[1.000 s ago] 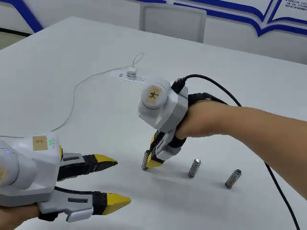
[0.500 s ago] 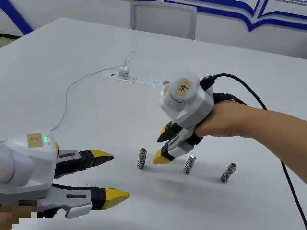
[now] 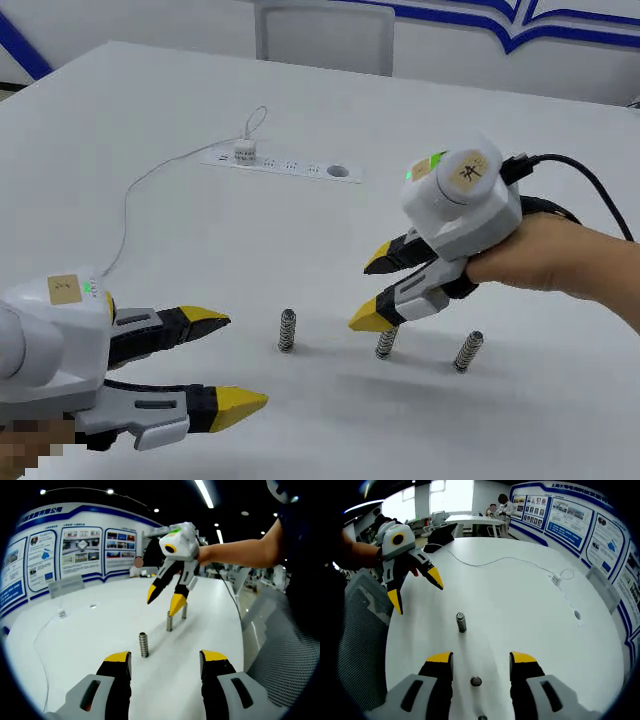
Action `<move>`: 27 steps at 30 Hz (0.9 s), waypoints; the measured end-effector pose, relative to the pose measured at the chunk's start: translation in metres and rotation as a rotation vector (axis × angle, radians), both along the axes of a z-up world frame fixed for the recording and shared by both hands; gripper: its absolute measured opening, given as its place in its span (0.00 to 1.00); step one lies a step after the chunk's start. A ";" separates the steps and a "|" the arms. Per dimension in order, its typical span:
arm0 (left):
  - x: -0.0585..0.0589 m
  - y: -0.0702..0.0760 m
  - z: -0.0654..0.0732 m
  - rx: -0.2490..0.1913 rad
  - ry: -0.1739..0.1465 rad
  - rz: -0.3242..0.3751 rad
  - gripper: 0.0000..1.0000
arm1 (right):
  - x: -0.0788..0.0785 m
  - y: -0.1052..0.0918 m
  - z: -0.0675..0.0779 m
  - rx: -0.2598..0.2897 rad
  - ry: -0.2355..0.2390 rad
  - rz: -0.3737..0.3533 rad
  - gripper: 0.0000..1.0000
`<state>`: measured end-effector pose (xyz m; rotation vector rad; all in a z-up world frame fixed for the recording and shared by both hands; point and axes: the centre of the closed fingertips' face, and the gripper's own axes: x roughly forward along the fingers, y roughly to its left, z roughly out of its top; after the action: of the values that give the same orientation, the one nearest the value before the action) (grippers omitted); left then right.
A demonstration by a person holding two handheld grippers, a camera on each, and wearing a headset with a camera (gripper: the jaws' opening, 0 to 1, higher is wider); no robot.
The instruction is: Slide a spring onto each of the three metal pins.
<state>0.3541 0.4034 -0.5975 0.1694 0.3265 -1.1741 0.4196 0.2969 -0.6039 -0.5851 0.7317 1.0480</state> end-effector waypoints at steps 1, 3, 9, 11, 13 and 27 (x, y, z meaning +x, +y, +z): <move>0.000 -0.001 0.000 0.002 -0.001 -0.001 0.57 | 0.000 -0.004 0.001 0.008 -0.002 -0.011 0.47; 0.000 -0.001 0.001 0.005 -0.001 0.000 0.58 | -0.001 -0.011 0.004 0.022 -0.010 -0.028 0.48; 0.001 -0.003 0.002 0.013 -0.002 0.000 0.60 | -0.005 -0.032 0.010 0.055 -0.033 -0.075 0.50; 0.001 -0.004 0.002 0.014 -0.003 0.000 0.60 | -0.007 -0.041 0.011 0.066 -0.039 -0.091 0.50; 0.001 -0.006 0.003 0.016 -0.003 0.000 0.61 | -0.010 -0.048 0.012 0.078 -0.045 -0.100 0.51; -0.001 -0.010 0.004 0.023 -0.006 0.005 0.66 | -0.037 -0.085 0.014 0.153 -0.080 -0.176 0.56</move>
<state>0.3532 0.3931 -0.5937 0.1921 0.3347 -1.1655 0.3831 0.2117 -0.5902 -0.4206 0.6151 0.9026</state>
